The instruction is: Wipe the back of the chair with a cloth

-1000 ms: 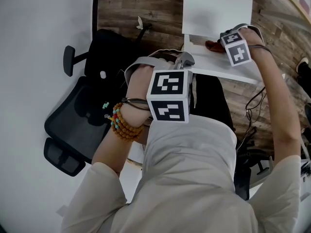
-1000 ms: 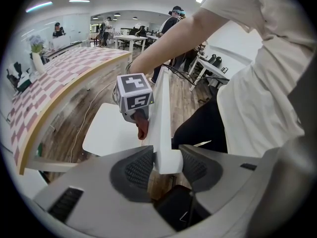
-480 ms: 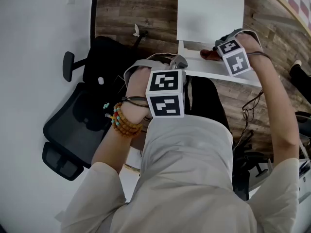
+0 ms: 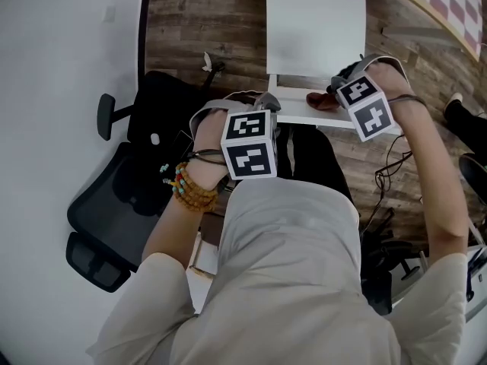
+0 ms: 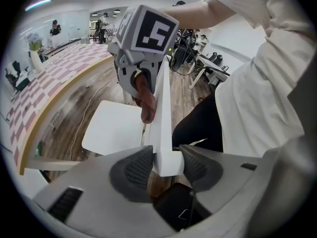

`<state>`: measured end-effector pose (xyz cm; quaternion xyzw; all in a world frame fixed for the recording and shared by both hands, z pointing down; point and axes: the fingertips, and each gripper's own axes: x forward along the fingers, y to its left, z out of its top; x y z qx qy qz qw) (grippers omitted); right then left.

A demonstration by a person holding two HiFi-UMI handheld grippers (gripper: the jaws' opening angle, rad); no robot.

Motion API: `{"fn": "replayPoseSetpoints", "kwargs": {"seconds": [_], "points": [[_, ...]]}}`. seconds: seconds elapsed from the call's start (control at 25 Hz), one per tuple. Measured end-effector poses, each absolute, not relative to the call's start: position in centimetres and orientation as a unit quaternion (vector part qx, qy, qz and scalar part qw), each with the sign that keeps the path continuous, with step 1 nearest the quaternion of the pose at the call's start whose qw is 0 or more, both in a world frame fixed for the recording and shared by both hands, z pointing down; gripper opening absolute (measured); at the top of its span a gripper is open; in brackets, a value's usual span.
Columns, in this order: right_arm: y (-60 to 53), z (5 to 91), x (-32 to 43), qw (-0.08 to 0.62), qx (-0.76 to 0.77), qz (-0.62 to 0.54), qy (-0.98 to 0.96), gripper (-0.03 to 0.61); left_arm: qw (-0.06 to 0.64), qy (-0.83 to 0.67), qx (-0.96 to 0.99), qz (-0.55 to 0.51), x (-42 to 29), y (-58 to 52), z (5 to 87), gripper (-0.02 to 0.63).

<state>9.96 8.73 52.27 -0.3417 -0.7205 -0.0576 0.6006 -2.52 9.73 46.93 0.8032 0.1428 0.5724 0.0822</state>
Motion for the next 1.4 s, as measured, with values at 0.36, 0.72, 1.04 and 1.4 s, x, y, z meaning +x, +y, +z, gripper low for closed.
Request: {"fn": "replayPoseSetpoints", "kwargs": {"seconds": [0.36,0.72,1.04,1.4], "points": [[9.8,49.3,11.3,0.605,-0.343,-0.063,-0.716,0.078,0.084,0.148,0.798,0.578,-2.6,9.8,47.0,0.204],[10.1,48.0,12.2,0.611,-0.353,-0.071,-0.705,0.078,0.083,0.148,0.796,0.581,-2.5,9.9,47.1,0.206],[9.8,50.2,12.3,0.615,-0.37,-0.066,-0.693,0.078,0.082,0.148,0.795,0.583,-2.5,9.8,47.2,0.207],[9.7,53.8,12.5,0.616,-0.394,-0.057,-0.679,0.078,0.076,0.149,0.793,0.586,-2.4,9.8,47.3,0.206]]}}
